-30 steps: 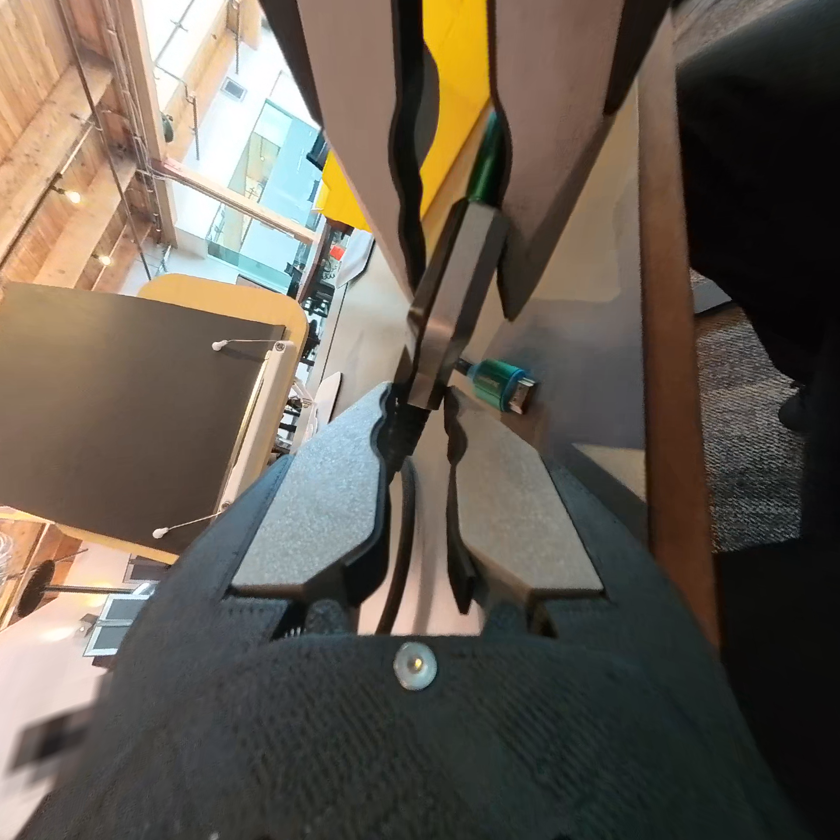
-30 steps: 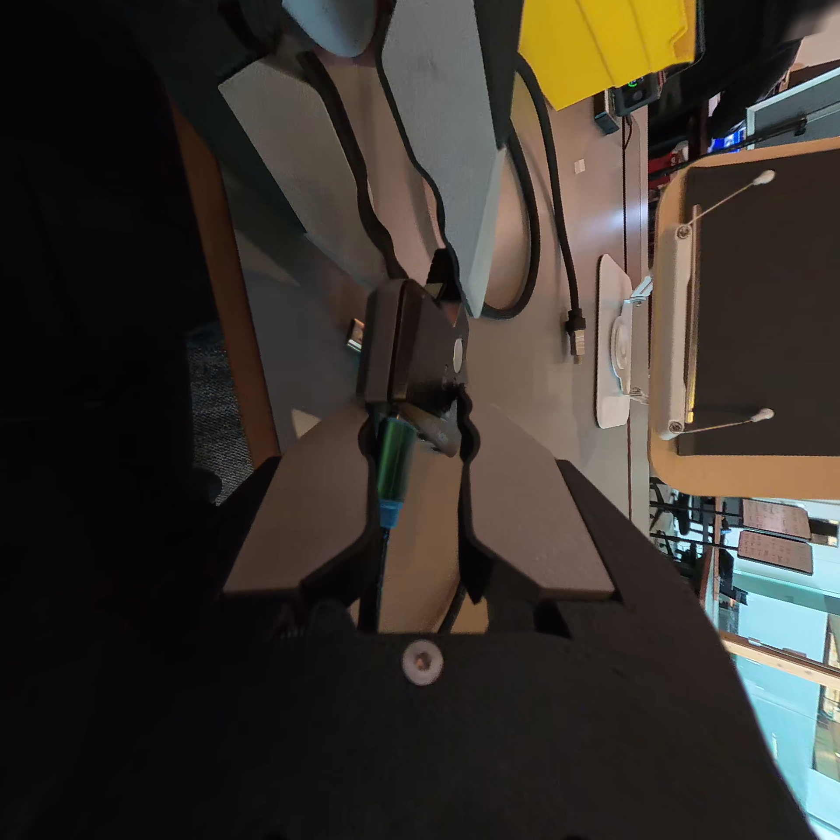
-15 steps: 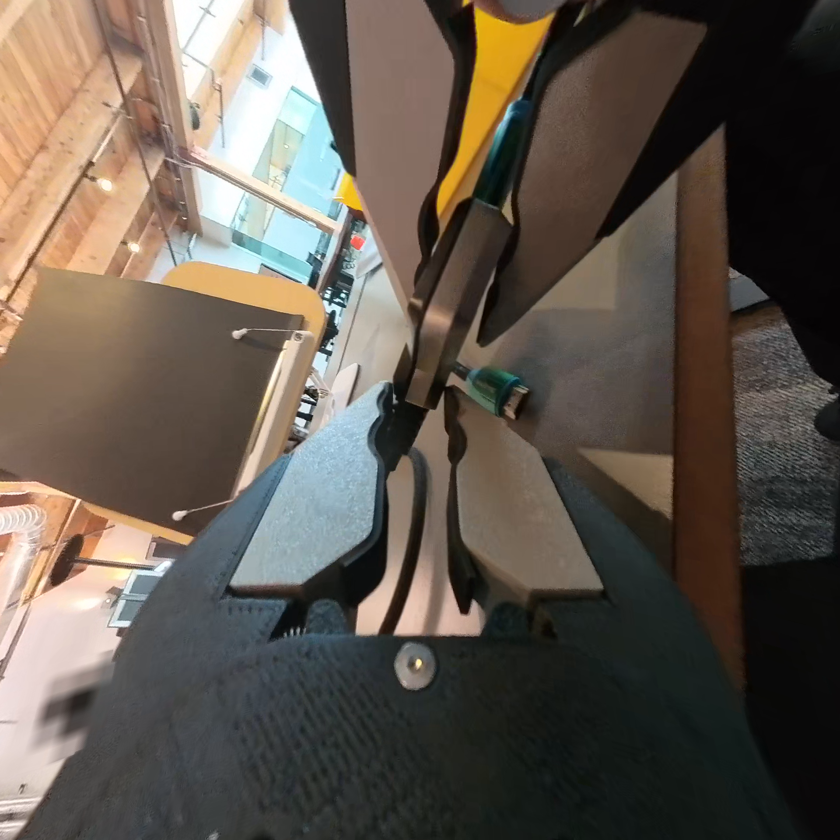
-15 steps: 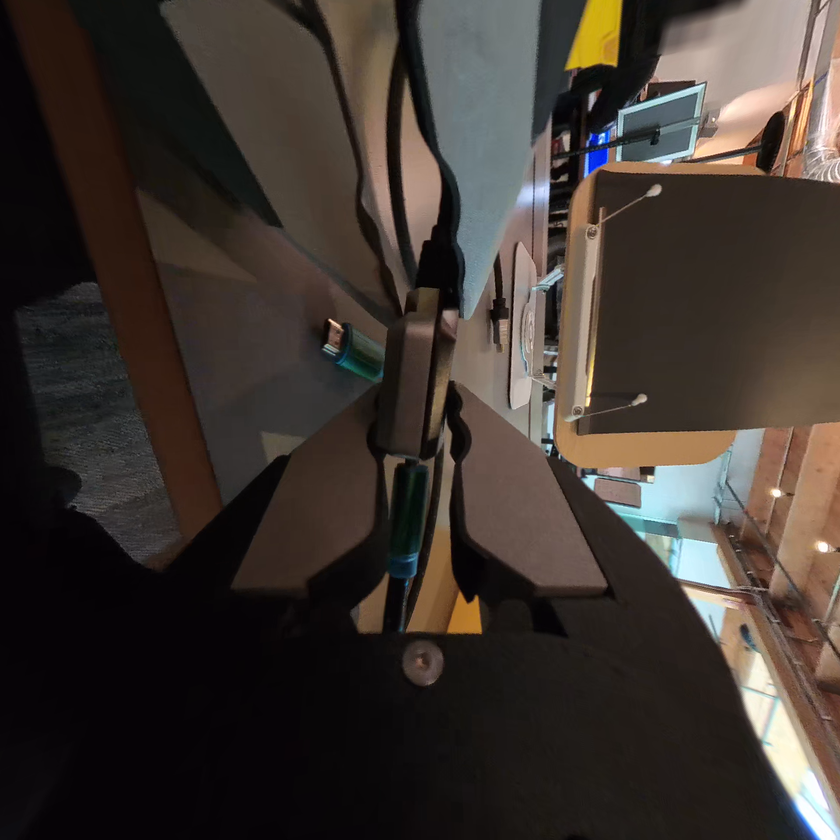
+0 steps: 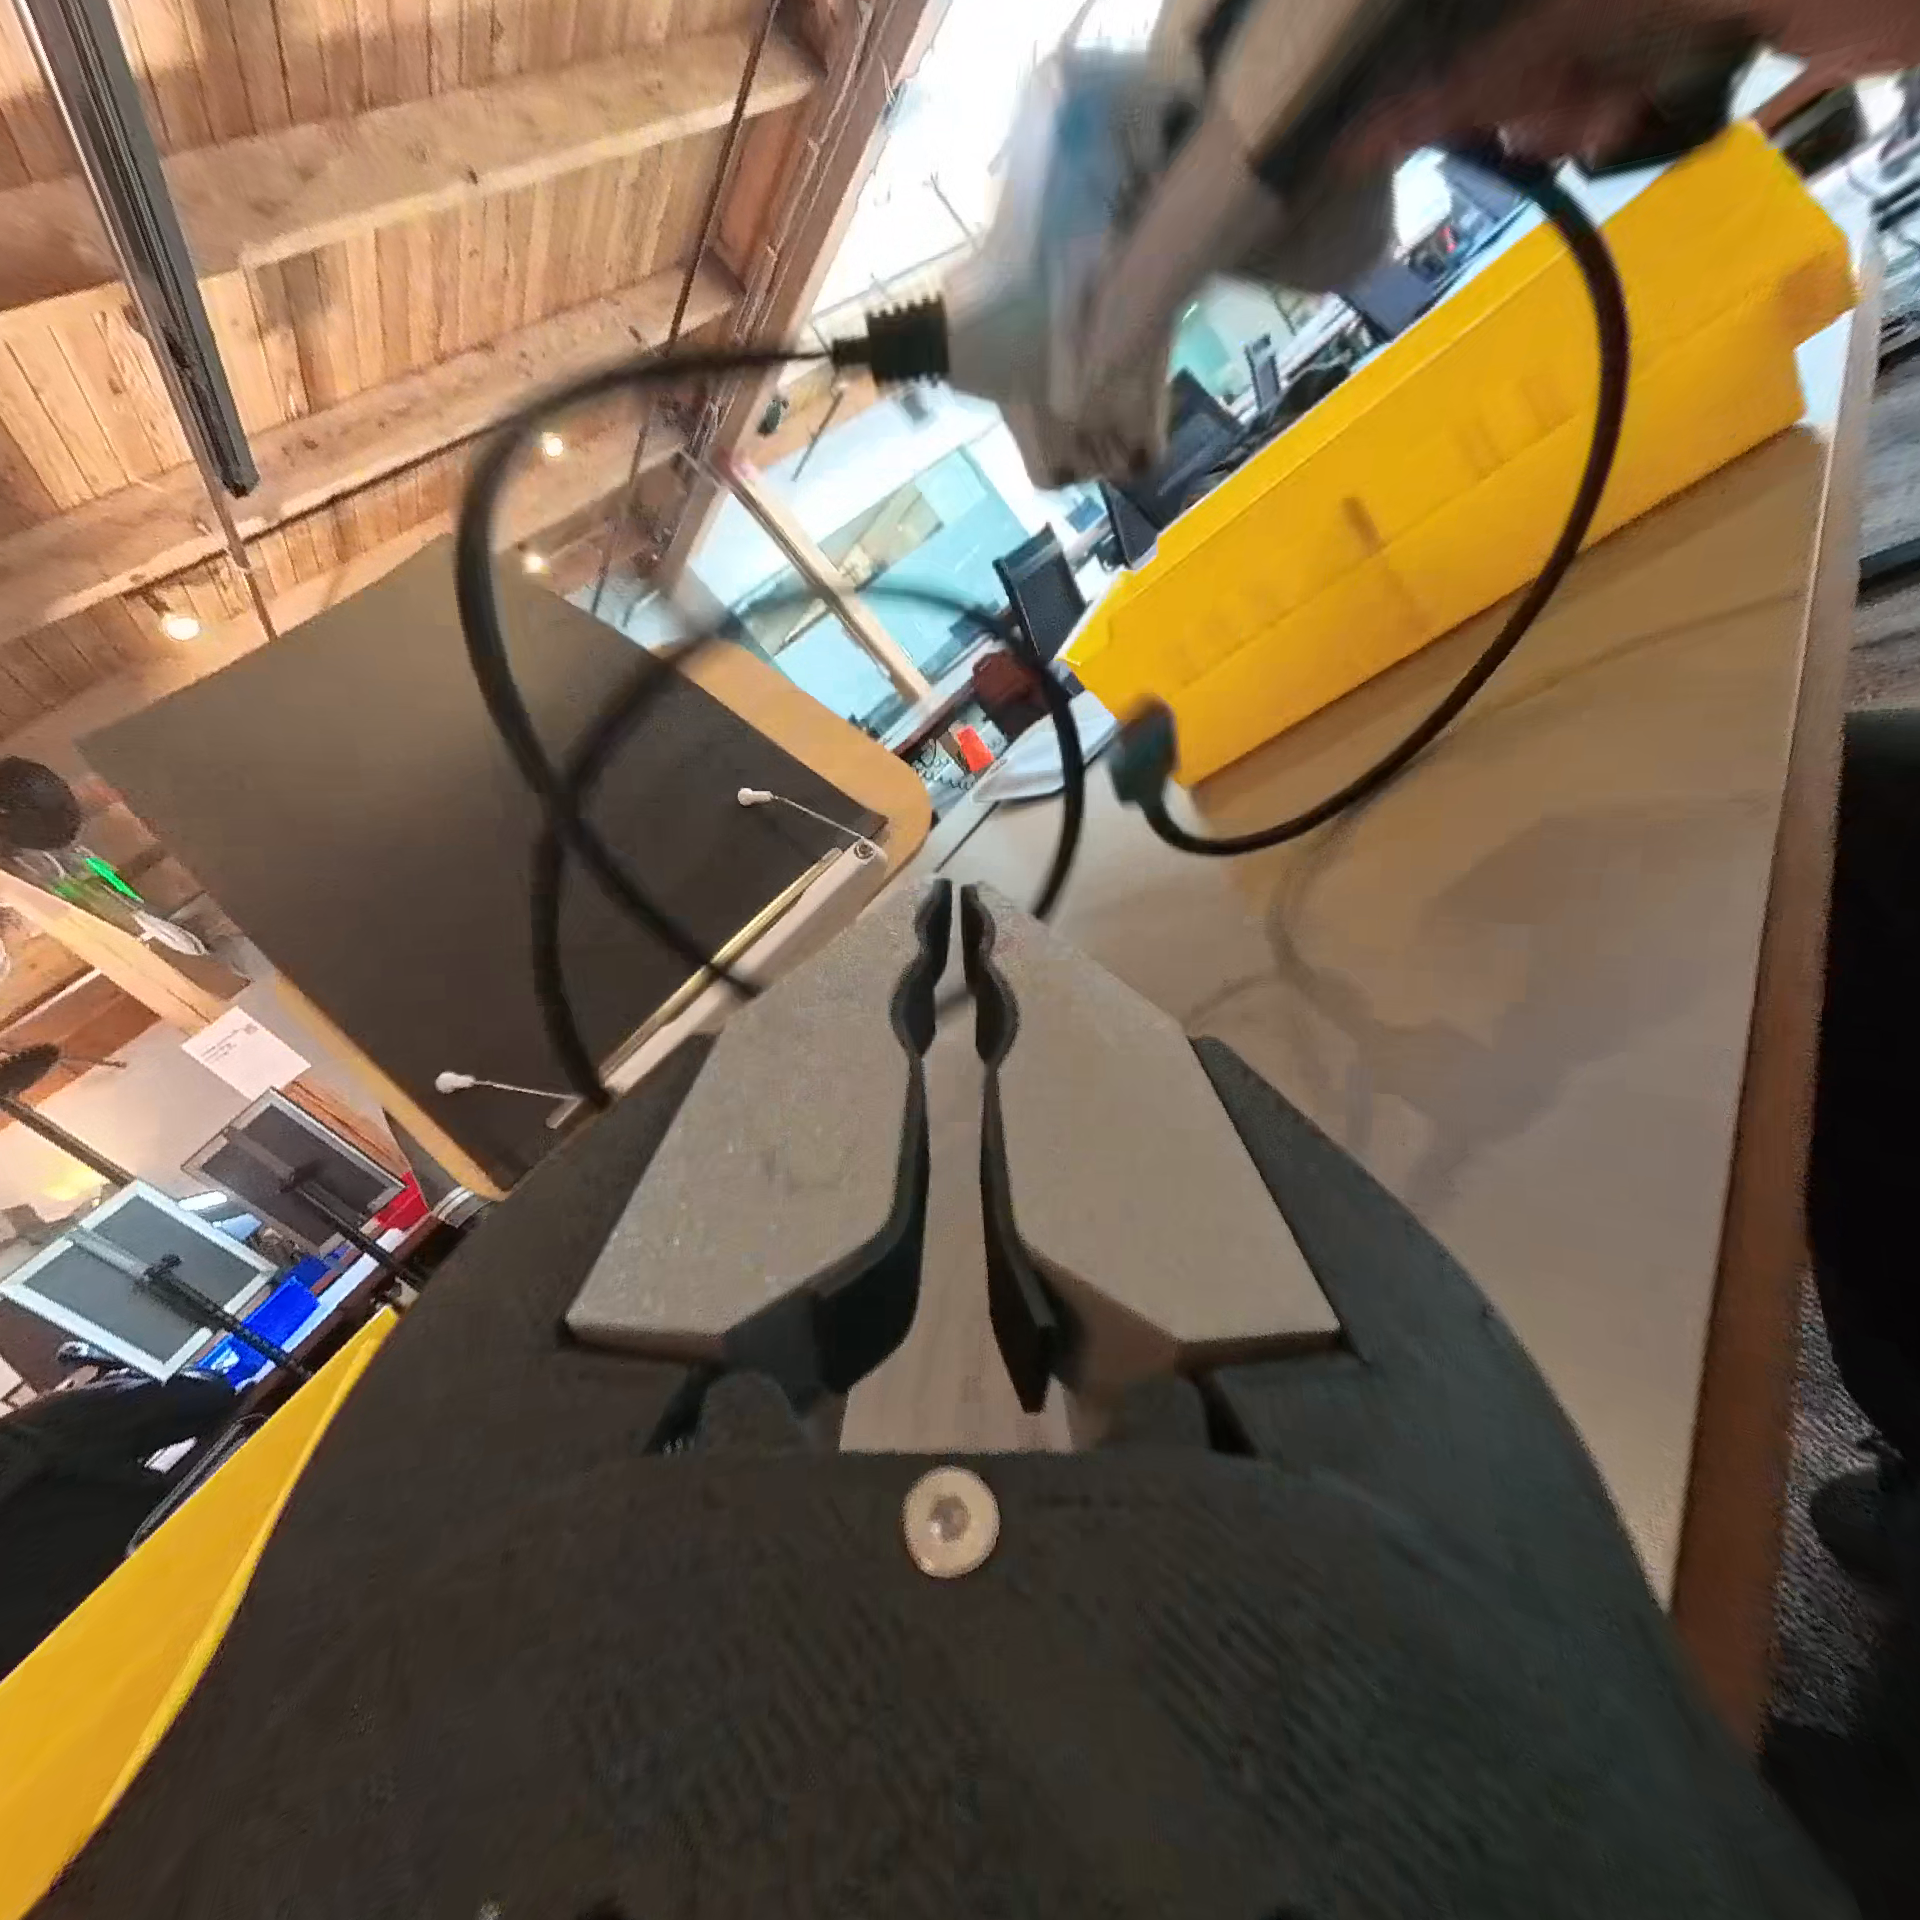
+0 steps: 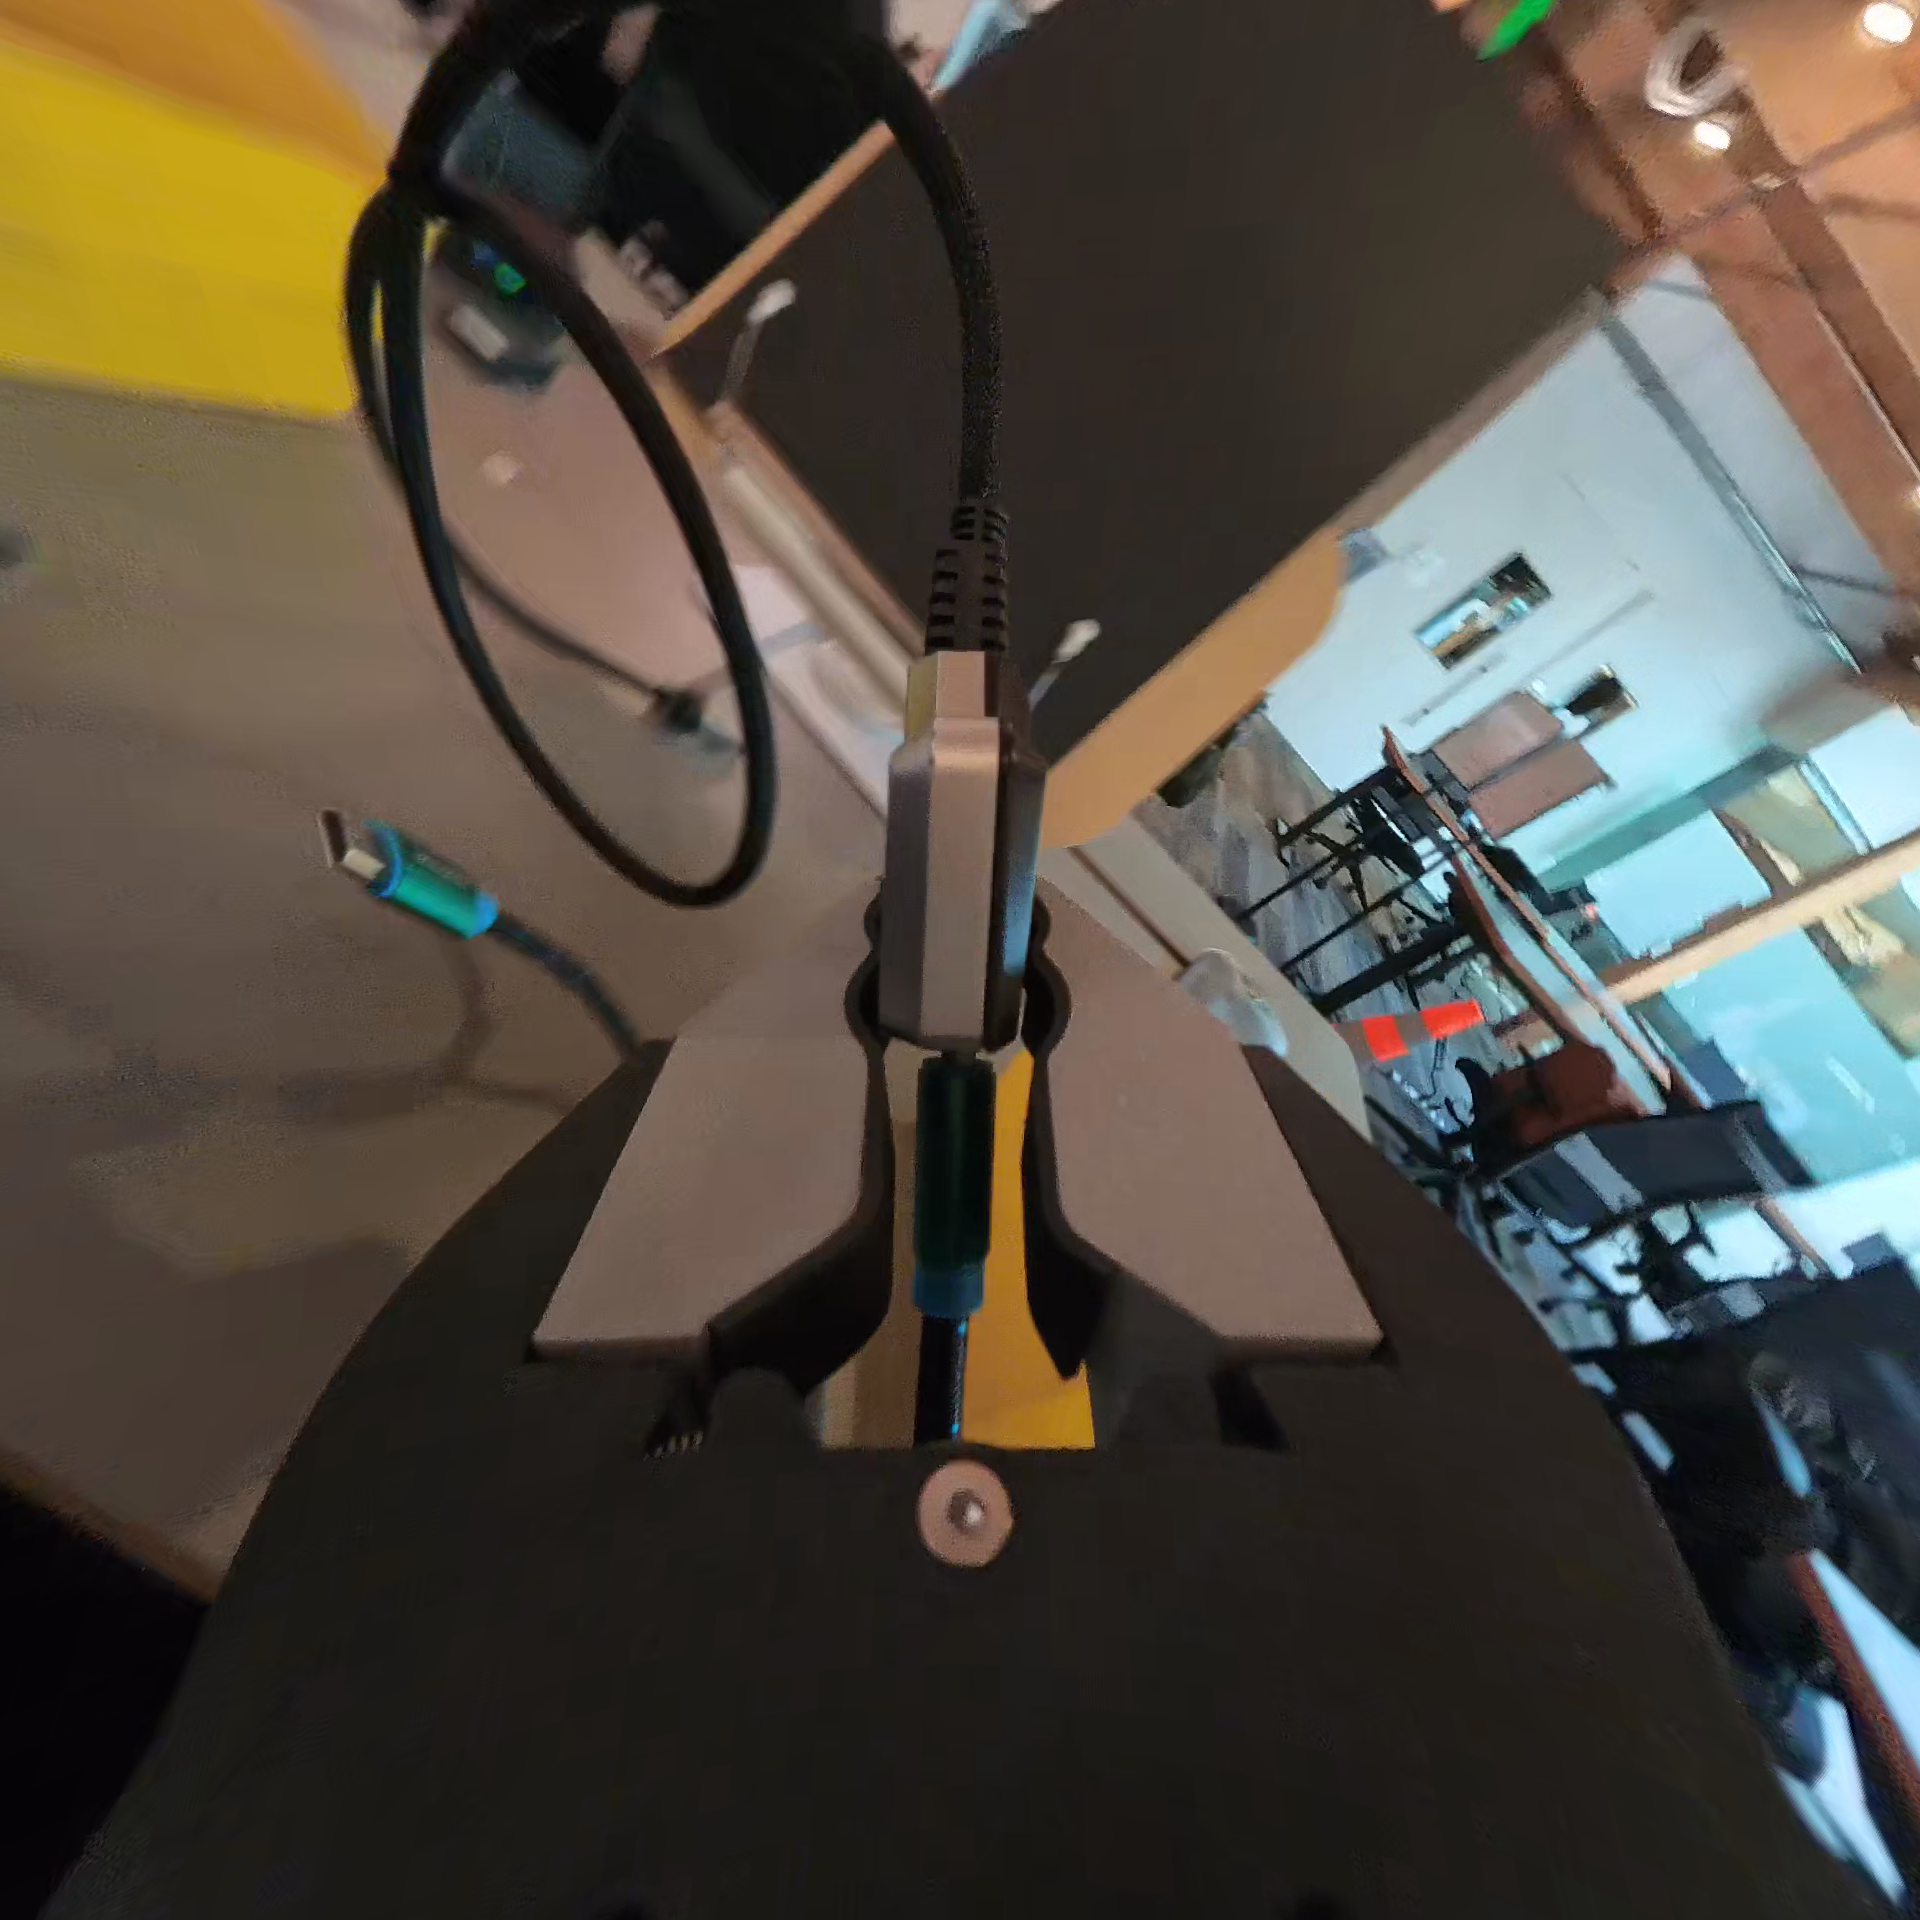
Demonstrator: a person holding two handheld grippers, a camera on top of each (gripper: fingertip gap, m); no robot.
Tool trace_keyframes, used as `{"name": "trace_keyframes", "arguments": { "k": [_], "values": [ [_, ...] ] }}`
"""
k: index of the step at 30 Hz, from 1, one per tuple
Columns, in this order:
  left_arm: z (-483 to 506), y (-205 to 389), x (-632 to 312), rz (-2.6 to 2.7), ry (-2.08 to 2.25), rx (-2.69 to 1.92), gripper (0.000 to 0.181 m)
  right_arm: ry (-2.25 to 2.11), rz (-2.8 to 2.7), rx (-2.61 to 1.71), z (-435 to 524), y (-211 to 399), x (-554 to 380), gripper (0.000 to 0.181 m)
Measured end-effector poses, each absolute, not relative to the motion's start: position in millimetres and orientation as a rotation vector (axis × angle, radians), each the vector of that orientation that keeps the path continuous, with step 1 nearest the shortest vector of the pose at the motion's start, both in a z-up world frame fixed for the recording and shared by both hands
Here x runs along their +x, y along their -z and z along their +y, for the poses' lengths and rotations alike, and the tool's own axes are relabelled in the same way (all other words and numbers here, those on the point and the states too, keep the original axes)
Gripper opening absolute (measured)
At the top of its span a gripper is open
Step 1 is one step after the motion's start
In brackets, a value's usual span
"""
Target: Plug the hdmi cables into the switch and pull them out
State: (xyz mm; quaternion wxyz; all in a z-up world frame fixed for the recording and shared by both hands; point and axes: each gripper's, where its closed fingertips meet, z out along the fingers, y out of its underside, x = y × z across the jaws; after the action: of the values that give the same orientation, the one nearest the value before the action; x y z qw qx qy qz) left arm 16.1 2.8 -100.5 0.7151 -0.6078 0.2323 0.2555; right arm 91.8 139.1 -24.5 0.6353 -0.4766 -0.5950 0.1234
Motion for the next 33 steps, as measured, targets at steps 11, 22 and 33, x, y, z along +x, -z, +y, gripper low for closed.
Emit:
{"name": "trace_keyframes", "arguments": {
  "k": [11, 22, 33],
  "values": [
    [6, 106, 15, 0.525, -0.568, -1.375, 0.0, -0.151, -1.017, -1.063, 219, -197, 166, 0.02],
    [8, 110, 15, 0.545, -0.596, -1.385, 0.0, -0.026, -0.831, -1.202, 285, -288, 261, 0.02],
    [10, 111, 13, 0.538, -0.596, -1.396, 0.0, 0.249, -0.852, -1.26, 353, -249, 267, 0.019]
  ]
}}
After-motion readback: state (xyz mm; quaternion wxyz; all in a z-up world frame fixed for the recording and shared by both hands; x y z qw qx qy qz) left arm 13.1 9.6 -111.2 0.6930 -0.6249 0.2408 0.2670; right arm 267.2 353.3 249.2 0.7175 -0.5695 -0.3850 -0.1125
